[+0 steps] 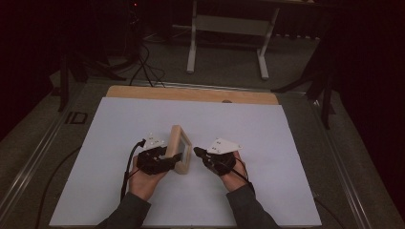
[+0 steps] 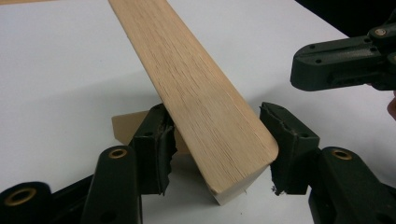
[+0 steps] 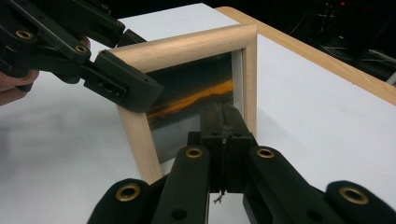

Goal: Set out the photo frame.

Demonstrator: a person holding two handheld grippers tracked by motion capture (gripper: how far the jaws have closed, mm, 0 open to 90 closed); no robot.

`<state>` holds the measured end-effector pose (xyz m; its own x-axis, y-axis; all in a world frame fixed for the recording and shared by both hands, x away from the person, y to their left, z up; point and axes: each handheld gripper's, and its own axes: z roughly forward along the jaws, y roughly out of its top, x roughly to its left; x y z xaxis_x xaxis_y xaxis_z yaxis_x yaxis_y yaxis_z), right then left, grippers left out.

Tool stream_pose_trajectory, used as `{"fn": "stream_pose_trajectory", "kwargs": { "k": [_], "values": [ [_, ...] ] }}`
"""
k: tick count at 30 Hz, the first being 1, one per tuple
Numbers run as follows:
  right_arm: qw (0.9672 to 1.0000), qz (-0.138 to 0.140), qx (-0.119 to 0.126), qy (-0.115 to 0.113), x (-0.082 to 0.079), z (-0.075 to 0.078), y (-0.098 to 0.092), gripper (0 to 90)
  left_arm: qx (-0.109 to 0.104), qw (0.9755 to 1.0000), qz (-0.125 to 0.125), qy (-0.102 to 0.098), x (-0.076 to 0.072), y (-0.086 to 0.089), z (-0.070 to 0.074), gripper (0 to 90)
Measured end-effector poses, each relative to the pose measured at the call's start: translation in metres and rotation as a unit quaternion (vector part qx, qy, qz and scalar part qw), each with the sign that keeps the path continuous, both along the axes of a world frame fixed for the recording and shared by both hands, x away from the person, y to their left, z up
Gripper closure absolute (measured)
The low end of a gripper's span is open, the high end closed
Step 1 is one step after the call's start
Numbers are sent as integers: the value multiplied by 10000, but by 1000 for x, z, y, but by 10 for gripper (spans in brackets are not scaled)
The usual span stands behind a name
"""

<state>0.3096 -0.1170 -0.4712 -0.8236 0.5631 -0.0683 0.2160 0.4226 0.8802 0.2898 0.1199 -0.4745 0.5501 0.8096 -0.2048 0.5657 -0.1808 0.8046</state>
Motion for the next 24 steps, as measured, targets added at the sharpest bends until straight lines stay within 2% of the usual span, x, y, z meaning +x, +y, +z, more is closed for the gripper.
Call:
{"fn": "stream_pose_trajectory", "kwargs": {
  "k": [13,24],
  "values": [
    [9999,-116,108,-66,1,7,-7,892,93,9998,-164,-6,-1,-4,2,546],
    [9993,-250,234,-147,3,13,-16,892,226,9988,-404,-126,-5,-11,3,586]
  ]
}}
